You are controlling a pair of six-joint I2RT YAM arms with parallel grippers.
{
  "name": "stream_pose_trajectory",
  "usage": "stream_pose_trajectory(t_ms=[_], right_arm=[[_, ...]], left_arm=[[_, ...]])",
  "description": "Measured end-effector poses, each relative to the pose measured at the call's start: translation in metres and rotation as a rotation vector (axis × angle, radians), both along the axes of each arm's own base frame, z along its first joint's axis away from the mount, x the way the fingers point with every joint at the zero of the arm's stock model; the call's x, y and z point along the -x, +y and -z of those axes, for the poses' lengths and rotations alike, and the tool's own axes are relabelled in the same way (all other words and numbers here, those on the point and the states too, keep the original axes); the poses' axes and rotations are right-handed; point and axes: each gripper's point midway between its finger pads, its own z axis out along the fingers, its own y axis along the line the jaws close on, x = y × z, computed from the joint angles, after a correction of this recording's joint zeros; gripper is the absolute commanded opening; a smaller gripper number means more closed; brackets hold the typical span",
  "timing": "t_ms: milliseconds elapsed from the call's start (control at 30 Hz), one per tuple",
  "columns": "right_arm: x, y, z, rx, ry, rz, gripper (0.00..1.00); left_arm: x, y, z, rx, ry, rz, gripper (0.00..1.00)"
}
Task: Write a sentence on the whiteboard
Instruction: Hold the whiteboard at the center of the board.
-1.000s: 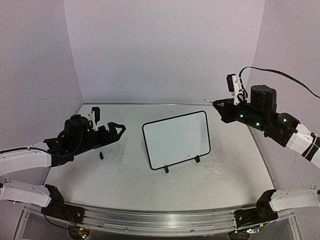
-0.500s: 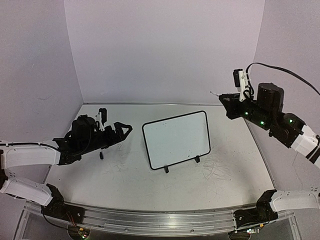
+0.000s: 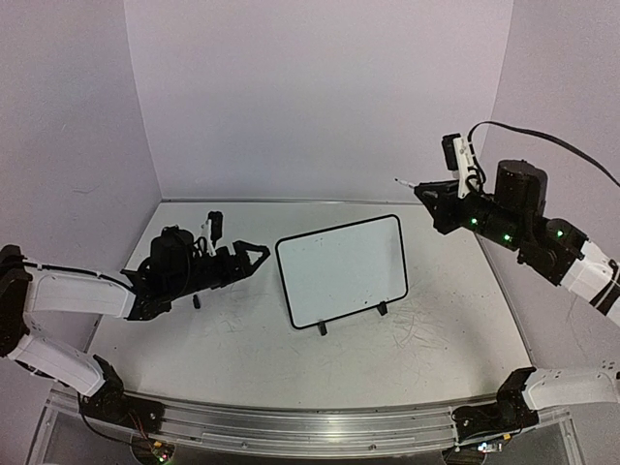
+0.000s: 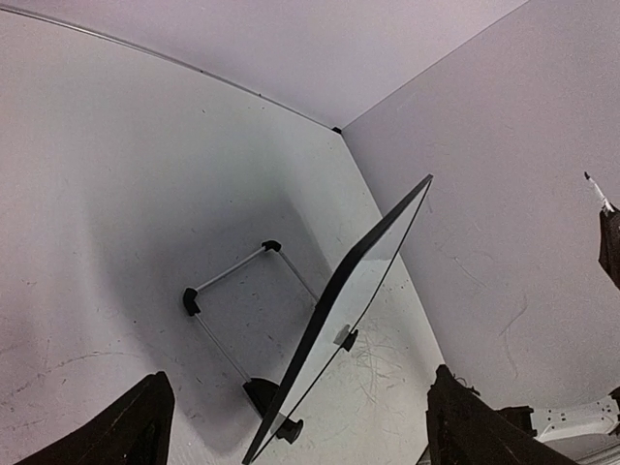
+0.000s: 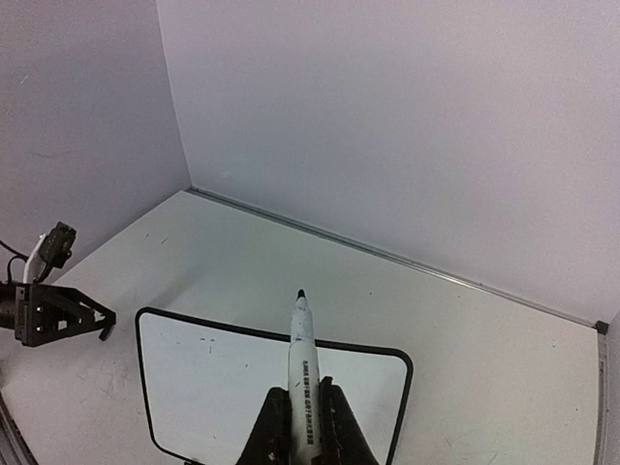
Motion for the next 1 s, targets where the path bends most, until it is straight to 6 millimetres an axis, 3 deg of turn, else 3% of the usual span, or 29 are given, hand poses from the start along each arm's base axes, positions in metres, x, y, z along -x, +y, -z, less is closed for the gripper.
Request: stream_pose_trajectory(t_ms=[200,367,800,1000], right_arm=[[-0.001,0.034,0.034,0.062,0.073,-0.118,0.0],[0.002,0.056,0.057,0.097,0.123,-0.19,0.0],[0.007,0.063,0.058,0.108,0.119,-0.237,0.0],[0.009,0.065,0.058,0.113,0.114,-0.26,0.0]], left_arm=[[-0.002,-0.012,0.014,0.005,0.012,0.046,0.88],[-0.004,-0.024,0.025,0.0,0.022,0.093,0.79],[-0.006,-0.048,0.033,0.01,-0.011,0.201,0.52],[-0.004,-0.05,0.027,0.016,-0.044,0.232,0.46]])
